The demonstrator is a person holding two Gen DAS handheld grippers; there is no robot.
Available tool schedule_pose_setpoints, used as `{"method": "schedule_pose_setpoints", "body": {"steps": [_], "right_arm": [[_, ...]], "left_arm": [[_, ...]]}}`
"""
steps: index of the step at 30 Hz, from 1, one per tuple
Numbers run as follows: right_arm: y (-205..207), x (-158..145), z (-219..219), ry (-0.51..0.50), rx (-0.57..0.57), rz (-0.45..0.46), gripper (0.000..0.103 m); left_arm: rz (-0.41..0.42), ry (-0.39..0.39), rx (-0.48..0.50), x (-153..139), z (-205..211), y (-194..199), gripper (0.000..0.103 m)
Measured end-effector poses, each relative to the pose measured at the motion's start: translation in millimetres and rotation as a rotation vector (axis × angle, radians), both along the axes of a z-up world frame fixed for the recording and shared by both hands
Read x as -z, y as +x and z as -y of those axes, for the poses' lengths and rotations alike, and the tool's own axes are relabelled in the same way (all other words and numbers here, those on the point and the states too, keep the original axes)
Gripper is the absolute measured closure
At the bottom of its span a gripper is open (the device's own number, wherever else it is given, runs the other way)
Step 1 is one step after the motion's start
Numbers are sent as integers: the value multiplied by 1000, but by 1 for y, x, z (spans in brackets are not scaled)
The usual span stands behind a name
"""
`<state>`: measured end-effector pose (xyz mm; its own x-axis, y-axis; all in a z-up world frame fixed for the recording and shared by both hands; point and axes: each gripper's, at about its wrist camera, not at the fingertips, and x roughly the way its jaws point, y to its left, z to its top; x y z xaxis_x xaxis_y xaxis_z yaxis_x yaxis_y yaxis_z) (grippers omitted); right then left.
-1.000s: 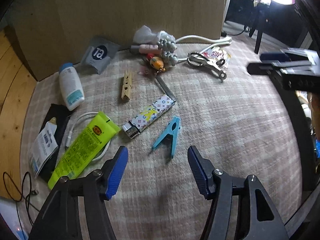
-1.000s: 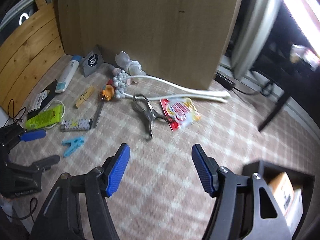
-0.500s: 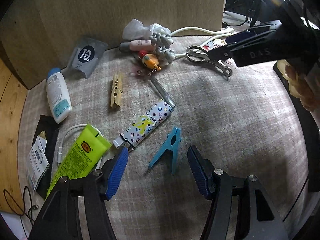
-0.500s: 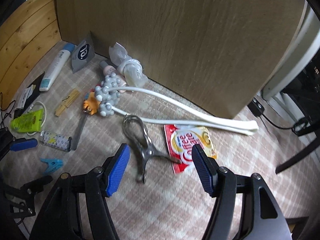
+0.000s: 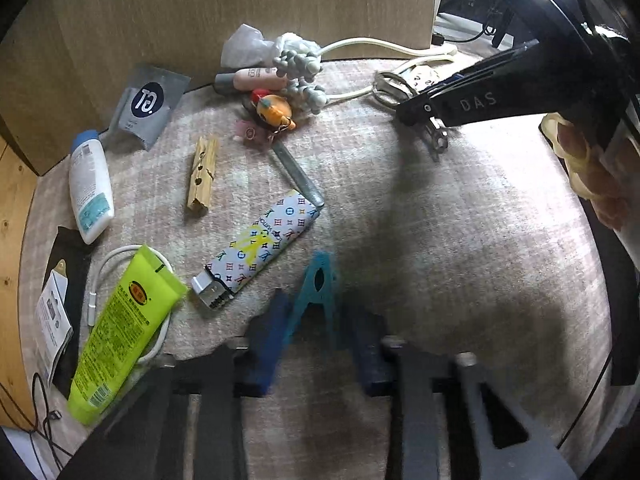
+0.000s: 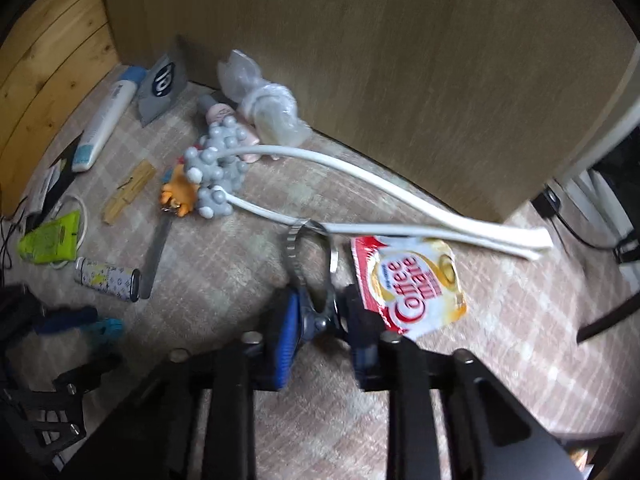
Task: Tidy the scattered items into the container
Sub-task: 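Grasp the metal scissors with the right tool while the left tool approaches the blue clothespin, then carry the scissors with the right tool while the left tool grasps the blue clothespin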
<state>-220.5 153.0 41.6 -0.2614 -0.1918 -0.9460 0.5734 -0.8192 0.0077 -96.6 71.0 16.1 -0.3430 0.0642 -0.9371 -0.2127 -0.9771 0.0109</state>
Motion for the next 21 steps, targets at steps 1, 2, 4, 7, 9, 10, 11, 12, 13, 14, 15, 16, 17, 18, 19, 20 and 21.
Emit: {"method": "schedule_pose_setpoints", "body": {"steps": [1, 2, 4, 7, 9, 10, 11, 12, 13, 14, 15, 16, 17, 18, 19, 20, 21], "right_arm": [[2, -1, -2, -11, 14, 4, 84], [4, -2, -5, -22, 30, 8, 84], [13, -4, -11, -30, 61, 9, 84], [29, -8, -21, -56, 103, 18, 84], [44, -12, -29, -76, 128, 19, 84], [51, -14, -33, -76, 141, 12, 84], [59, -16, -38, -81, 157, 7, 84], [67, -19, -43, -95, 176, 7, 84], [74, -22, -49, -108, 192, 8, 84], [80, -27, -53, -118, 208, 3, 84], [83, -33, -57, -122, 226, -7, 84], [88, -37, -63, -123, 242, -15, 84], [92, -40, -72, -124, 259, -25, 84], [100, -44, -79, -128, 275, -33, 84], [107, -49, -88, -134, 289, -38, 84], [107, -50, -106, -137, 296, -42, 84], [115, -49, -120, -138, 306, -54, 84]], "left_arm": [[-4, -3, -7, 0, -1, 2, 80], [-7, 0, -16, -1, -1, 5, 81], [-4, 32, -48, -1, 3, 11, 81], [-2, 66, -96, -3, 10, 19, 81], [-2, 83, -132, -5, 15, 26, 81], [-4, 89, -143, -6, 17, 31, 81], [-7, 93, -150, -7, 18, 35, 81], [-12, 96, -155, -9, 19, 39, 81], [-16, 95, -155, -11, 24, 35, 81], [-20, 93, -155, -11, 29, 32, 81], [-22, 93, -157, -12, 31, 35, 81], [-22, 95, -161, -13, 27, 37, 81], [-23, 95, -164, -14, 24, 38, 81], [-26, 92, -169, -14, 21, 36, 81], [-29, 92, -173, -13, 17, 34, 81], [-32, 94, -176, -15, 15, 35, 81], [-35, 96, -179, -16, 12, 35, 81]]}}
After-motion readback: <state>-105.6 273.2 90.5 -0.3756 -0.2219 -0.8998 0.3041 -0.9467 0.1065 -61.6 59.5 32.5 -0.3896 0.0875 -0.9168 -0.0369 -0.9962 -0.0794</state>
